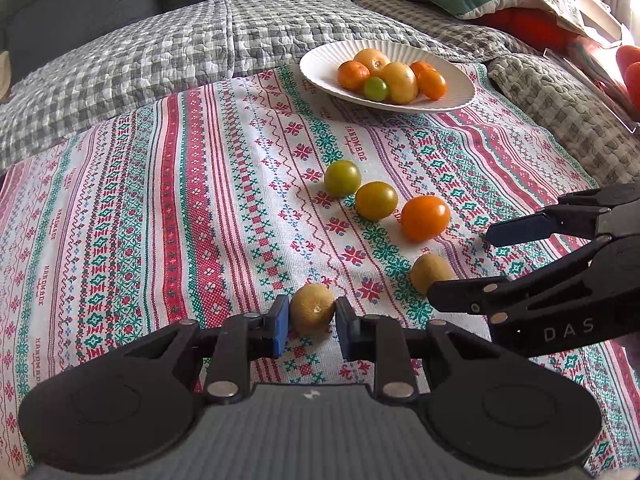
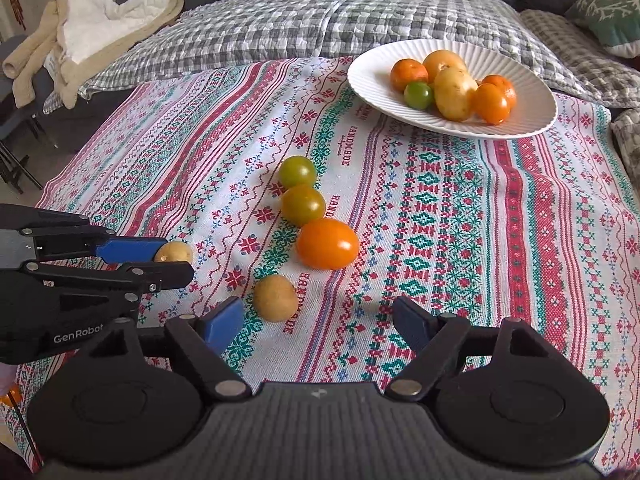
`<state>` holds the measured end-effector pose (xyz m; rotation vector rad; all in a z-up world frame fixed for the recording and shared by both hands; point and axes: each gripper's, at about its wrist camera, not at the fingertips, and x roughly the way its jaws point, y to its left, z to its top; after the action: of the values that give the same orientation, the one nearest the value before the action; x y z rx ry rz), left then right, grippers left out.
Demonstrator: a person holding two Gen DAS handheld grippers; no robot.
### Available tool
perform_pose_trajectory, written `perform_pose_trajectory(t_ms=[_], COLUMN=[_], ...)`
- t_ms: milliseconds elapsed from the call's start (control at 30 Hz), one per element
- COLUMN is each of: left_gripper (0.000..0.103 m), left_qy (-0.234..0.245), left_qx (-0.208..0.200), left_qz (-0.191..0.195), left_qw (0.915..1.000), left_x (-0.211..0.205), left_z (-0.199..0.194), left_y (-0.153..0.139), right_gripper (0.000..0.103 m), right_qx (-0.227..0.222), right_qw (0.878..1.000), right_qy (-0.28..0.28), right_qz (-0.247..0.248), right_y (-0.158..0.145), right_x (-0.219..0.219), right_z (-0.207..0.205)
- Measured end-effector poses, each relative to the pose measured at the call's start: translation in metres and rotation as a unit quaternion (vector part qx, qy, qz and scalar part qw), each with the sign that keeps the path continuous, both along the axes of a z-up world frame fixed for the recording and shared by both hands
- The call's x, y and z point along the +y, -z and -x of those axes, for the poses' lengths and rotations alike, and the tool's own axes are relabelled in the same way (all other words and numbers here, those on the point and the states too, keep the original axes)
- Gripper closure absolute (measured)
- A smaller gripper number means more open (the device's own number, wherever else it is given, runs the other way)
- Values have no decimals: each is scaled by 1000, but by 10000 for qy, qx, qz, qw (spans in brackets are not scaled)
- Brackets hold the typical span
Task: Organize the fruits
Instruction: 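Grasp a small brown fruit with the left tool while the right tool grasps another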
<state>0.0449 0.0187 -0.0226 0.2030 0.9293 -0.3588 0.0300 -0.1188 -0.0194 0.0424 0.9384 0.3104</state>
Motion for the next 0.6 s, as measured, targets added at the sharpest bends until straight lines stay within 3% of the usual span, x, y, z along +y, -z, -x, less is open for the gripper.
perform_pose_trajectory(t_ms=[167,500,600], left_gripper=[90,90,90], left_qy=[-11,-47,-52], left_qx=[25,65,65], left_qz=[-1,19,14], left_qw=[10000,10000,10000], left_x=[-1,-1,-1], left_z=[-1,-2,-1], left_y=[1,2,2], right_gripper=[39,80,80], right_qx=[-39,-219,-232], right_qw=[9997,9971,9968], right_qy=[-209,-589,-651], right_qz=[156,436,399], right_y=[3,3,3], right_x=[12,26,25], right_z=[0,2,3])
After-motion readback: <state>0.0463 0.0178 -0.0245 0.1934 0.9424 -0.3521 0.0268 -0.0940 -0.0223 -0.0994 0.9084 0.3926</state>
